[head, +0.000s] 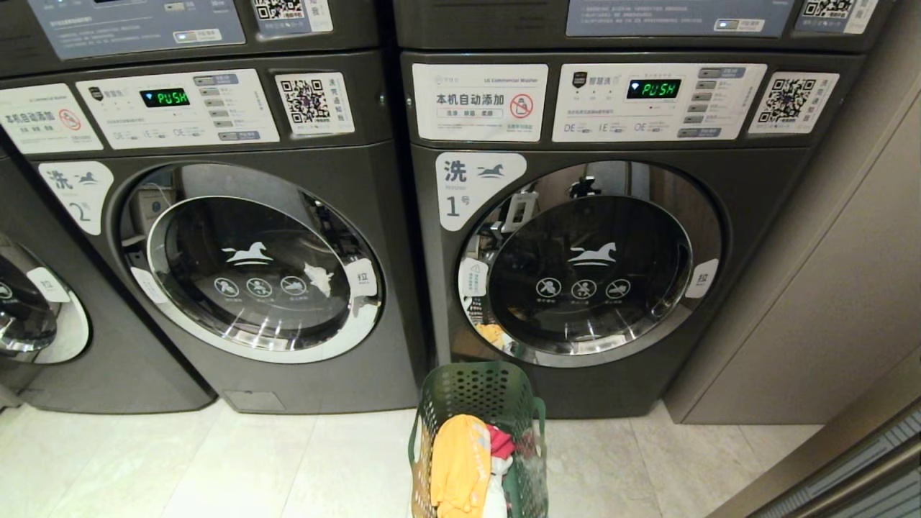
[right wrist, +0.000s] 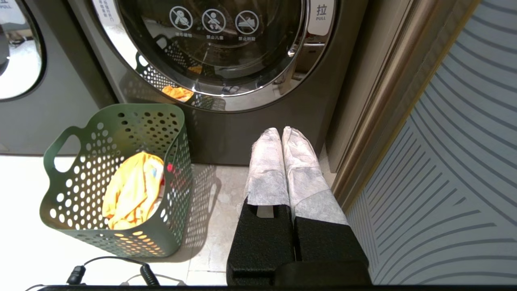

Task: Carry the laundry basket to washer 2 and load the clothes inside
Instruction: Open the lid of the washing machine

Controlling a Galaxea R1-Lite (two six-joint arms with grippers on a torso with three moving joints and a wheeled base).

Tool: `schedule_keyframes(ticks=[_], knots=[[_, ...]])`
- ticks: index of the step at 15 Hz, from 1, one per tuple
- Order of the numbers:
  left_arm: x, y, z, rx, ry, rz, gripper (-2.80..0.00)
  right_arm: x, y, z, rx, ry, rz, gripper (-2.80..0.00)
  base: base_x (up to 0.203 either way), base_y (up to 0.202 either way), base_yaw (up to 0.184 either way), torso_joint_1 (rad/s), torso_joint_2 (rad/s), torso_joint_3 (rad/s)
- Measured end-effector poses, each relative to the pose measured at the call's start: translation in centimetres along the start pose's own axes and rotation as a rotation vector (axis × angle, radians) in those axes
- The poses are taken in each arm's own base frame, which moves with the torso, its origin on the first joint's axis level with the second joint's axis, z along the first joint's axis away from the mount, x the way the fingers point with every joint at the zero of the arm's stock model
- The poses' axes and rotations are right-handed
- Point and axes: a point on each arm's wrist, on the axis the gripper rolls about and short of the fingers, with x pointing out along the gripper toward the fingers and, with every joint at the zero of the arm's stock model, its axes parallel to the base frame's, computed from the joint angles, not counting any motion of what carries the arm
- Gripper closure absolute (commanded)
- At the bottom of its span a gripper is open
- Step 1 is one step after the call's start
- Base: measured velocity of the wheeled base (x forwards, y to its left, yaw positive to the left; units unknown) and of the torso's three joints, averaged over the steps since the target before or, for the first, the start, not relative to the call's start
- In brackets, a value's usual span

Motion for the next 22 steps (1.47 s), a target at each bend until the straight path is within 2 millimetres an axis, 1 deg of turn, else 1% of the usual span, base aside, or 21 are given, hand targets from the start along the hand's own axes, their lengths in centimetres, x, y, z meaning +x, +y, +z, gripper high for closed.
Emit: schedule_keyframes(ticks=[3,9,11,22], knots=[[0.00,0.00,0.02,0.000,-0.002,0.000,0.00,0.00,0.00,0.00,0.002,0.000,-0.001,0.00,-0.002,0.001,-0.021,0.001,0.00,0.001],[0.00,0.00,0.00,0.000,0.000,0.000,0.00,0.00,0.00,0.00,0.002,0.000,0.000,0.00,-0.003,0.007,-0.190,0.001,0.00,0.002],[0.00,0.00,0.00,0.000,0.000,0.000,0.00,0.00,0.00,0.00,0.002,0.000,0.000,0.00,-0.001,0.003,-0.124,0.005,0.00,0.000],[-0.03,0.00,0.20,0.015,-0.012,0.000,0.00,0.00,0.00,0.00,0.003,0.000,0.000,0.00,0.000,0.000,0.000,0.000,0.00,0.000]])
